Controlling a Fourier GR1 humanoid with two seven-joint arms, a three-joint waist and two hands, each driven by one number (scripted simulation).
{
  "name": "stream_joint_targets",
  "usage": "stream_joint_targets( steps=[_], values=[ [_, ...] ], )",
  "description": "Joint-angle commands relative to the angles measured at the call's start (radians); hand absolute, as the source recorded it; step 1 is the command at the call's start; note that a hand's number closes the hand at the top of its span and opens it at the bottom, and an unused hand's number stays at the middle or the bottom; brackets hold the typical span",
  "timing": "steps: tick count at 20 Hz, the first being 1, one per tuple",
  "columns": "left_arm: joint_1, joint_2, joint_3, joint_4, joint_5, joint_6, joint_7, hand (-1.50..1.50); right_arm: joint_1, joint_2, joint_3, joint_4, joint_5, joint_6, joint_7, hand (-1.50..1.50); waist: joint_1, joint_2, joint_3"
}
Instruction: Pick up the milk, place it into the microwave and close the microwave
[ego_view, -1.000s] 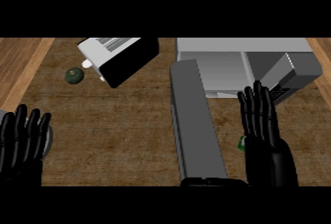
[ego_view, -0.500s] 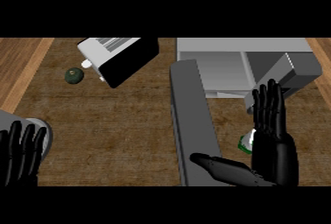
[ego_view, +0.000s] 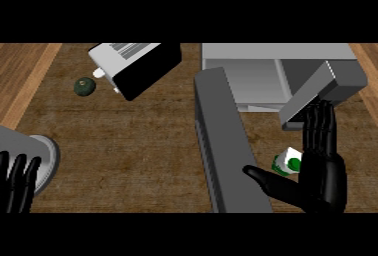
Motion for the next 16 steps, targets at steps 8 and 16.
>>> stream_joint_targets(
  steps=[8,16],
  values=[
    [0.107,-0.025,-0.044,-0.078,-0.017,-0.030,-0.011,-1.50,0.040,-0.012,-0.159,0.215,-0.115,0.055,-0.173,-1.50,0.001,0.001,0.001],
    [0.156,-0.014,-0.005,-0.055,0.023,-0.072,-0.077,-1.50,0.102,-0.023,-0.240,0.385,-0.202,0.168,-0.383,-1.50,0.002,0.001,0.001]
  ],
)
